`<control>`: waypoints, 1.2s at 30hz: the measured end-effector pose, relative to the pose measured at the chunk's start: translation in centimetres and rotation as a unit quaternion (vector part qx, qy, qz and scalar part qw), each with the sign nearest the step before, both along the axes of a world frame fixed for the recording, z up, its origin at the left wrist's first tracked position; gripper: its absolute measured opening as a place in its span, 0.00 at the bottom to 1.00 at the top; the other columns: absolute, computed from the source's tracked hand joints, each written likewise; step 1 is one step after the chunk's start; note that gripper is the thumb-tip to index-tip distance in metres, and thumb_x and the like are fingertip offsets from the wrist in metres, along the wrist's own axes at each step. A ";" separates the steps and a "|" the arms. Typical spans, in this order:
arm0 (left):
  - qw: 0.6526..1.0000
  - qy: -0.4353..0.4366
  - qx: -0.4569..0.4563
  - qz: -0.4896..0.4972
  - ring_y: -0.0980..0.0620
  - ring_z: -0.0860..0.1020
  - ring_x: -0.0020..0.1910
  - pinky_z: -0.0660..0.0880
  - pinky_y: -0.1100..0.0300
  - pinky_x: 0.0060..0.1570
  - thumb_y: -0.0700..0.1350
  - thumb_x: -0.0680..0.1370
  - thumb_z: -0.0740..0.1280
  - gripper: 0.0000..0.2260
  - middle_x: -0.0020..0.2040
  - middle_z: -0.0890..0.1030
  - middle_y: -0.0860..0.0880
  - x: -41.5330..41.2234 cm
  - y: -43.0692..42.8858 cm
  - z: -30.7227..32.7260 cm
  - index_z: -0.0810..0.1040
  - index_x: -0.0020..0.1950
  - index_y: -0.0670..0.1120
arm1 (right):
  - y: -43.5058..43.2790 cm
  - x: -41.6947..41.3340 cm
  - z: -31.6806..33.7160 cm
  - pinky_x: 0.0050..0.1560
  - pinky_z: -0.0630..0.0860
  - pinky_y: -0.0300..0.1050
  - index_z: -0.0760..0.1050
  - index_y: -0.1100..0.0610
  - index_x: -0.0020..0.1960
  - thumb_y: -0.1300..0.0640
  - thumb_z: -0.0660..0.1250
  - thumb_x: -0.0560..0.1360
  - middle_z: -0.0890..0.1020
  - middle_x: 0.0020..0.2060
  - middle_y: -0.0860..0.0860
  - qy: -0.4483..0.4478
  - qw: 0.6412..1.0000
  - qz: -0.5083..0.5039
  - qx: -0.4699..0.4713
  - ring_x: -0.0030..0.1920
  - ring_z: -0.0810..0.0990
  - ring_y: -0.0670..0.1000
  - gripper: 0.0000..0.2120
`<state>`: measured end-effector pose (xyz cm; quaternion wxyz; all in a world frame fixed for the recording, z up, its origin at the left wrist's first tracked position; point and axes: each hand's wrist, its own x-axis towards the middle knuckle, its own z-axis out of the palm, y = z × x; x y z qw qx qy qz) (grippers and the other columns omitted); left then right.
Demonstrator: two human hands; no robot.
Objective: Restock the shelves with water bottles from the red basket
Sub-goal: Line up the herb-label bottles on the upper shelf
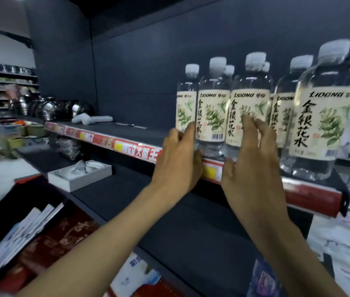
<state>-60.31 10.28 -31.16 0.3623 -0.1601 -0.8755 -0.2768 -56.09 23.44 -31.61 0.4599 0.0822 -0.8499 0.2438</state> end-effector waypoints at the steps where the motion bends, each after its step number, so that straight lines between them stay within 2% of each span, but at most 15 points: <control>1: 0.998 0.012 -0.058 0.036 0.44 0.69 0.59 0.74 0.50 0.51 0.40 0.77 0.66 0.31 0.61 0.68 0.44 0.9 -0.7 -0.1 0.59 0.78 0.48 | -0.4 0.5 -0.1 0.61 0.74 0.50 0.56 0.52 0.77 0.66 0.68 0.73 0.58 0.74 0.56 0.003 1.000 0.003 0.010 0.72 0.65 0.57 0.37; 3: 0.981 0.022 -0.155 0.114 0.41 0.69 0.59 0.70 0.52 0.45 0.39 0.73 0.68 0.35 0.62 0.68 0.42 2.9 -2.3 -0.4 0.59 0.78 0.47 | -1.5 1.5 -0.6 0.60 0.74 0.49 0.63 0.54 0.74 0.63 0.67 0.75 0.61 0.72 0.56 -0.004 0.999 0.022 0.029 0.71 0.65 0.57 0.30; 6: 0.953 0.023 -0.213 0.215 0.40 0.68 0.61 0.68 0.50 0.48 0.41 0.75 0.67 0.33 0.65 0.68 0.42 6.3 -4.8 -1.8 0.58 0.78 0.48 | -3.9 2.7 -2.1 0.58 0.73 0.50 0.68 0.56 0.71 0.61 0.65 0.76 0.64 0.68 0.56 -0.032 0.994 0.098 0.049 0.68 0.67 0.57 0.23; 11: 0.915 -0.010 -0.238 0.325 0.37 0.70 0.59 0.70 0.46 0.49 0.42 0.77 0.65 0.26 0.62 0.71 0.40 13.3 -11.0 -7.2 0.64 0.75 0.47 | -10.4 5.5 -7.1 0.61 0.74 0.50 0.71 0.56 0.67 0.56 0.65 0.78 0.66 0.66 0.55 -0.091 0.969 0.218 0.075 0.66 0.68 0.57 0.18; 15: 0.878 -0.094 -0.205 0.423 0.35 0.72 0.56 0.71 0.45 0.45 0.43 0.77 0.63 0.20 0.59 0.73 0.40 22.0 -18.5 -13.6 0.70 0.69 0.47 | -18.0 9.7 -12.6 0.58 0.75 0.54 0.74 0.56 0.63 0.57 0.65 0.78 0.68 0.62 0.54 -0.145 0.922 0.341 0.108 0.61 0.71 0.58 0.14; 18: 0.830 -0.173 -0.164 0.504 0.36 0.73 0.54 0.73 0.46 0.44 0.43 0.77 0.64 0.16 0.57 0.74 0.41 30.3 -23.7 -18.8 0.72 0.66 0.48 | -24.2 14.2 -16.8 0.55 0.76 0.55 0.76 0.56 0.59 0.58 0.66 0.76 0.70 0.59 0.54 -0.185 0.870 0.434 0.145 0.56 0.75 0.59 0.11; 22: 0.765 -0.266 -0.071 0.583 0.38 0.75 0.55 0.75 0.47 0.47 0.47 0.78 0.63 0.15 0.57 0.75 0.42 41.5 -28.8 -26.0 0.73 0.65 0.50 | -31.7 21.3 -22.8 0.53 0.76 0.50 0.76 0.56 0.61 0.58 0.65 0.76 0.71 0.59 0.55 -0.230 0.777 0.554 0.191 0.56 0.76 0.58 0.13; 26: 0.684 -0.393 0.041 0.613 0.37 0.78 0.53 0.76 0.49 0.49 0.44 0.75 0.63 0.12 0.53 0.79 0.40 50.5 -32.2 -32.9 0.77 0.58 0.46 | -37.2 27.1 -28.7 0.45 0.73 0.46 0.77 0.55 0.59 0.58 0.64 0.76 0.73 0.55 0.53 -0.304 0.696 0.596 0.261 0.52 0.78 0.57 0.12; 29: 0.646 -0.450 0.149 0.598 0.40 0.79 0.48 0.70 0.57 0.43 0.41 0.76 0.65 0.09 0.53 0.83 0.40 54.9 -34.0 -38.1 0.79 0.54 0.42 | -39.9 29.7 -33.3 0.49 0.76 0.46 0.77 0.56 0.57 0.58 0.65 0.76 0.74 0.55 0.54 -0.384 0.628 0.598 0.317 0.51 0.78 0.56 0.11; 31: 0.612 -0.461 0.239 0.596 0.48 0.77 0.43 0.68 0.60 0.40 0.43 0.78 0.64 0.10 0.53 0.82 0.43 56.6 -35.0 -41.4 0.79 0.58 0.43 | -40.8 30.6 -36.8 0.51 0.78 0.50 0.78 0.58 0.55 0.59 0.65 0.77 0.77 0.53 0.54 -0.430 0.589 0.580 0.362 0.49 0.79 0.57 0.09; 32: 0.598 -0.448 0.285 0.601 0.50 0.77 0.42 0.68 0.60 0.39 0.45 0.79 0.64 0.11 0.52 0.81 0.44 57.0 -35.4 -42.9 0.78 0.59 0.43 | -40.9 31.0 -38.5 0.49 0.79 0.49 0.77 0.59 0.54 0.60 0.64 0.77 0.78 0.51 0.55 -0.449 0.567 0.567 0.393 0.48 0.80 0.58 0.08; 34: 0.570 -0.410 0.356 0.617 0.47 0.79 0.45 0.71 0.58 0.41 0.51 0.81 0.61 0.14 0.50 0.81 0.45 57.4 -36.0 -45.8 0.79 0.58 0.44 | -40.8 31.6 -41.1 0.41 0.76 0.45 0.76 0.60 0.53 0.63 0.62 0.77 0.78 0.46 0.55 -0.477 0.509 0.537 0.475 0.44 0.80 0.57 0.07; 36: 0.538 -0.392 0.398 0.632 0.44 0.79 0.48 0.71 0.56 0.44 0.55 0.82 0.58 0.15 0.48 0.80 0.44 57.5 -36.1 -48.5 0.78 0.55 0.46 | -40.7 32.1 -42.7 0.43 0.75 0.44 0.74 0.59 0.58 0.63 0.60 0.77 0.78 0.51 0.56 -0.483 0.455 0.520 0.538 0.45 0.77 0.55 0.10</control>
